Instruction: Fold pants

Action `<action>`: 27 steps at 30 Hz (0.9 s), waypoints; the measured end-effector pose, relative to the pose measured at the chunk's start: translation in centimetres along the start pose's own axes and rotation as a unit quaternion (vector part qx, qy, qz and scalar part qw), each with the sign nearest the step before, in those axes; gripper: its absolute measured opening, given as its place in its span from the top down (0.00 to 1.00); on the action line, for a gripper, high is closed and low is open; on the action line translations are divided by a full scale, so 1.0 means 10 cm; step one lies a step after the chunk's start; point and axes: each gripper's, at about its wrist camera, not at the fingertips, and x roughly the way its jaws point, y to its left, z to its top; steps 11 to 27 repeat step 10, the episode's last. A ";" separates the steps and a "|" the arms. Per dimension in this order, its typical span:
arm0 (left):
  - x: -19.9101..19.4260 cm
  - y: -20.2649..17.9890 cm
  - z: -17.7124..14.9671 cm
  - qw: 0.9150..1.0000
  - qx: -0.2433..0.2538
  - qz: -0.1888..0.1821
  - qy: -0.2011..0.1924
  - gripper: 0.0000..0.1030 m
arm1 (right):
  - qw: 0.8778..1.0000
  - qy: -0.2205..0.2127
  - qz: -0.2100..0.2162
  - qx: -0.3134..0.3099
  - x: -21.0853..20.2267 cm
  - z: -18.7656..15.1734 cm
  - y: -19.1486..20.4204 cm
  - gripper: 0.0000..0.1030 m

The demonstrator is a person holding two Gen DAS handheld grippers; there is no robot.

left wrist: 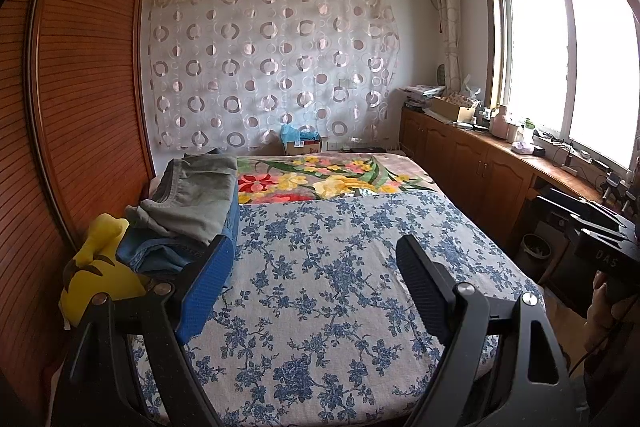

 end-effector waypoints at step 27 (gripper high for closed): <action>0.00 0.00 -0.01 1.000 0.000 0.000 0.000 0.18 | 1.000 0.000 0.000 0.000 0.00 0.00 0.00 0.45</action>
